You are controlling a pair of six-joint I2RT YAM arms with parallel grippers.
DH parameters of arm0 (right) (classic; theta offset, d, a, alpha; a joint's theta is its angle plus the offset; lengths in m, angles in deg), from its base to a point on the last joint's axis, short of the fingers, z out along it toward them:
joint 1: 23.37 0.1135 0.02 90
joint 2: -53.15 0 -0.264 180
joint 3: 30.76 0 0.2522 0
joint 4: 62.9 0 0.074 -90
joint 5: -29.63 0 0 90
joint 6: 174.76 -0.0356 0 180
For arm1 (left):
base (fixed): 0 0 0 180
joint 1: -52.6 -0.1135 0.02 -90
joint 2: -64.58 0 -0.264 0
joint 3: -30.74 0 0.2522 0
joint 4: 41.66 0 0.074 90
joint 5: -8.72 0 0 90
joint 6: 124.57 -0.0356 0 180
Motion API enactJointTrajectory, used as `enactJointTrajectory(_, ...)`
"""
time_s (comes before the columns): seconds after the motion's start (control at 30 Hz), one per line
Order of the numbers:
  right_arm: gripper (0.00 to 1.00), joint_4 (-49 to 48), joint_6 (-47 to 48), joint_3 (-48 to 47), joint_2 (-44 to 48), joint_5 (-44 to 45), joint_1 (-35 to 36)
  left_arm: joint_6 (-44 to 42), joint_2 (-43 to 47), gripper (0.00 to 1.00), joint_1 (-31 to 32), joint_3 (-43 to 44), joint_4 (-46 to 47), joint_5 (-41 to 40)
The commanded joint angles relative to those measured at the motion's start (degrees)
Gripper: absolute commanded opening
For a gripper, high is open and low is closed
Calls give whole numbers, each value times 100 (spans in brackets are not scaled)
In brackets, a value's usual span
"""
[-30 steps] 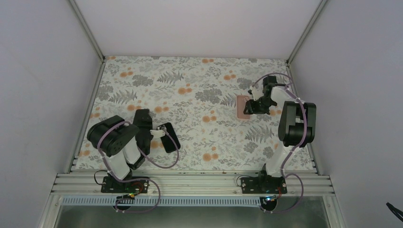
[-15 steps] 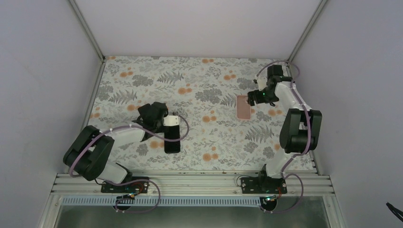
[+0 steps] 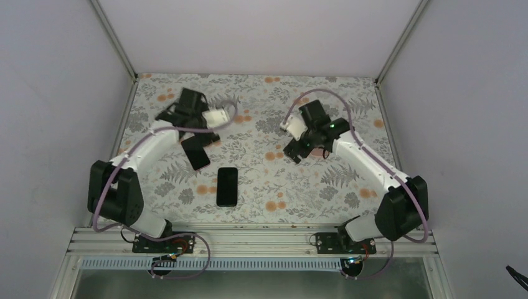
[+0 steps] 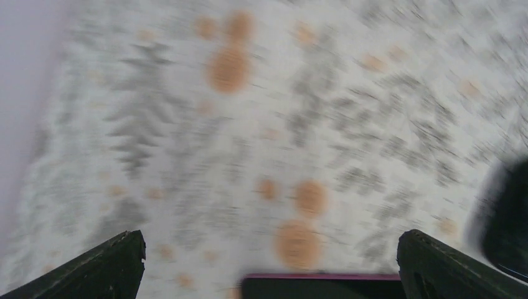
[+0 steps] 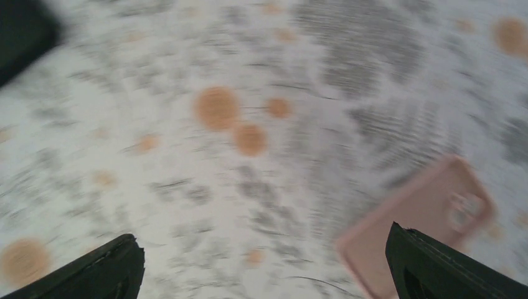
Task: Take the phone out of the phone case
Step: Place the phone case at the center of the board, then adjust the phone at the center of the board.
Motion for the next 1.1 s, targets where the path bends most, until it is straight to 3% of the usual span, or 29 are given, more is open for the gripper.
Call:
enactJointTrajectory(0.0,100,204,778,450,343,-1075,667,632,15,100,-1001,1248,-671,1361)
enactJointTrajectory(0.1,100,231,1116,662,485,-1666,1289,1019,-65,100,-1757,1843,-697,1934)
enactJointTrajectory(0.23,100,-135,1134,701,360,-1730,2235,1772,-45,100,-2672,2175,-420,2397)
enactJointTrajectory(0.5,92,-446,1097,-276,-1531,-1242,3782,2838,260,100,-3814,2077,357,2342)
enactJointTrajectory(0.6,91,-836,1242,-564,-1982,-1175,4022,3272,338,100,-4303,1975,605,2424)
enactJointTrajectory(0.67,82,-1061,1173,-920,-2312,-1152,4054,3473,349,100,-4609,1919,672,2539)
enactJointTrajectory(0.77,59,-1315,889,-1646,-2870,-982,4050,3623,341,100,-4981,1811,720,2753)
enactJointTrajectory(1.07,34,-1226,673,-2578,-4231,-703,3967,3401,474,100,-5314,1224,952,3033)
